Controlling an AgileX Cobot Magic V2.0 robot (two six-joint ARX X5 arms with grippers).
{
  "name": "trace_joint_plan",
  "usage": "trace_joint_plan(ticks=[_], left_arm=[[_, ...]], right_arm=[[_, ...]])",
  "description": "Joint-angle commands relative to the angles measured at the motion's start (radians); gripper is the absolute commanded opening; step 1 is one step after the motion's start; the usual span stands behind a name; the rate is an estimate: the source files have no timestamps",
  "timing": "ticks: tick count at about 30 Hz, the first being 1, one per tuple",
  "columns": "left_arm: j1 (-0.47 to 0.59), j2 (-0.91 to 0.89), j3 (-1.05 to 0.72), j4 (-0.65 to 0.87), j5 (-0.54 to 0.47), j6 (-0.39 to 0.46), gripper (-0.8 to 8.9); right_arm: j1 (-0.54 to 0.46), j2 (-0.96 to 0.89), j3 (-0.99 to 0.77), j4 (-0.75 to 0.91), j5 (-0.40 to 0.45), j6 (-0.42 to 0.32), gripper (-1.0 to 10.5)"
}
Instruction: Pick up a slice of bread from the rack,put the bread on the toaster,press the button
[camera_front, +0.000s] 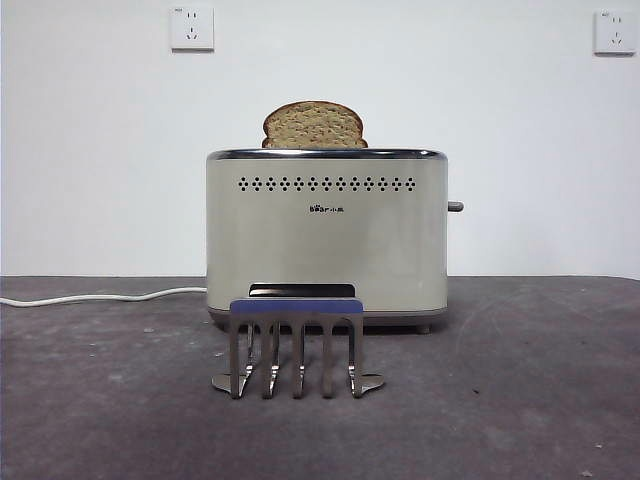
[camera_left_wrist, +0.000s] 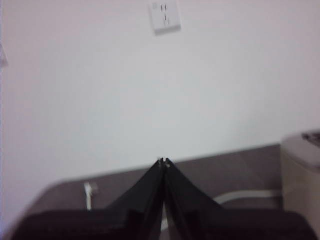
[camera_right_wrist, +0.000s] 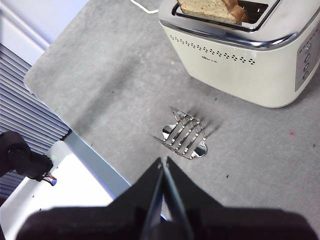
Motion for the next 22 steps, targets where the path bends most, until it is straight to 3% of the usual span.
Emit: trace_joint_plan(ticks=[1, 14, 22], left_arm=[[0.003, -0.042, -0.109, 0.036, -0.002, -0.071, -0.03], [0.003, -0.193, -0.361, 0.046, -0.002, -0.119, -0.03], [0.003, -0.23, -0.377, -0.084, -0.002, -0.119, -0.03]], right_arm=[[0.001, 0.001, -0.006, 0.002, -0.001, -0.009, 0.0], [0.001, 0.001, -0.006, 0.002, -0.001, -0.009, 0.0], [0.001, 0.001, -0.006, 0.002, -0.001, -0.009, 0.0]])
